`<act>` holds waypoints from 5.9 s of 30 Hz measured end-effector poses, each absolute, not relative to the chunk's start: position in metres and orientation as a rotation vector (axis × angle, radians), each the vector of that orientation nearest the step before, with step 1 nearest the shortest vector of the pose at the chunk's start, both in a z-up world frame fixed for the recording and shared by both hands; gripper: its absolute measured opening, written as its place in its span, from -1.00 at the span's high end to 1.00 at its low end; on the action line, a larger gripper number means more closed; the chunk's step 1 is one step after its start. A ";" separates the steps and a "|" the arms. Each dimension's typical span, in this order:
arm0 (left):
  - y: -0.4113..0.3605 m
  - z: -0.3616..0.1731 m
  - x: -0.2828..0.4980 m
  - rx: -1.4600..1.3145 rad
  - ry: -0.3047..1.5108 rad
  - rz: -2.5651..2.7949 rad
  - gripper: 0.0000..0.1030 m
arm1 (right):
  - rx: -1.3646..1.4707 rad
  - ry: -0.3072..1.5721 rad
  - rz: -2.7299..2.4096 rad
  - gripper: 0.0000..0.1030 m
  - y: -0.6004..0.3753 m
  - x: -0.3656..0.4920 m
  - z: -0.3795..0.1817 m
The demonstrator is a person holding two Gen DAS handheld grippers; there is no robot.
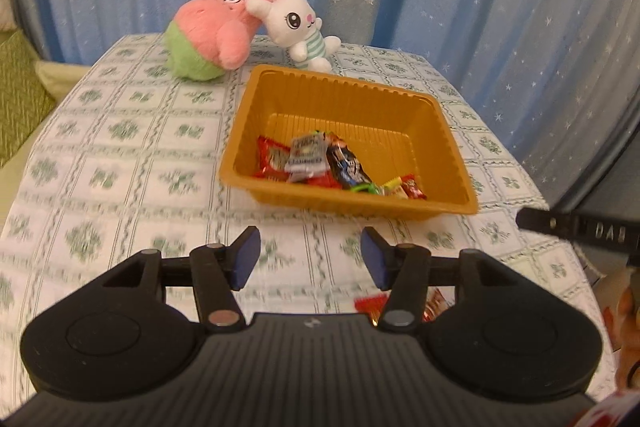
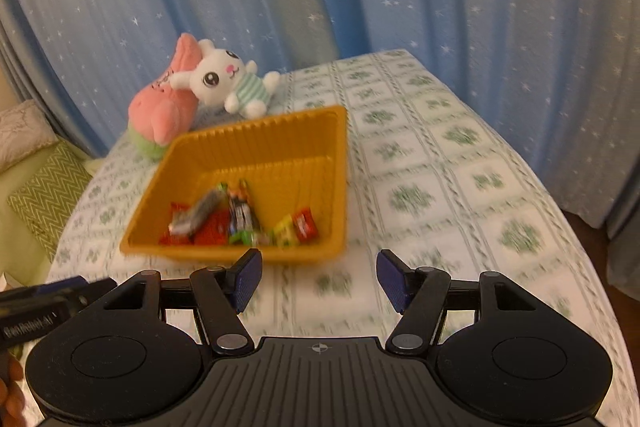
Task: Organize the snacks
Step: 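Withdraw both tools from the tray toward the two remaining red candies, then grasp a red candy packet with the left tool while the right tool grasps a red-brown candy, then lift both held red candies toward the orange tray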
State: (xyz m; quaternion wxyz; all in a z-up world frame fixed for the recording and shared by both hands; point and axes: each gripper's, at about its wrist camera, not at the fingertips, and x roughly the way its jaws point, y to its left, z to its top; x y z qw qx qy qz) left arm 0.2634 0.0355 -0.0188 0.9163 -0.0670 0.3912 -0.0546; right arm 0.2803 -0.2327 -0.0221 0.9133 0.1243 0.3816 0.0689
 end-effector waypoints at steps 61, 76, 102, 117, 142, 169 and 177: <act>0.001 -0.034 0.148 -0.099 0.851 -0.067 -0.26 | 0.288 0.852 0.105 -0.23 -0.233 0.138 -0.042; -0.010 -0.076 0.194 -0.117 0.893 -0.103 -0.26 | 0.318 0.883 0.069 -0.23 -0.239 0.172 -0.076; -0.041 -0.124 0.261 0.051 0.901 -0.259 0.66 | 0.338 0.884 0.064 -0.22 -0.235 0.212 -0.105; 0.027 -0.112 0.234 -0.056 0.875 -0.123 0.66 | 0.344 0.860 0.175 -0.17 -0.183 0.242 -0.124; 0.034 -0.100 0.207 -0.117 0.872 -0.108 0.66 | 0.002 0.791 0.208 0.55 -0.146 0.231 -0.113; 0.024 -0.042 0.148 -0.124 0.823 -0.109 0.66 | 0.088 0.744 0.198 0.55 -0.169 0.155 -0.048; 0.019 -0.035 0.143 -0.117 0.815 -0.116 0.66 | 0.095 0.740 0.198 0.55 -0.173 0.150 -0.041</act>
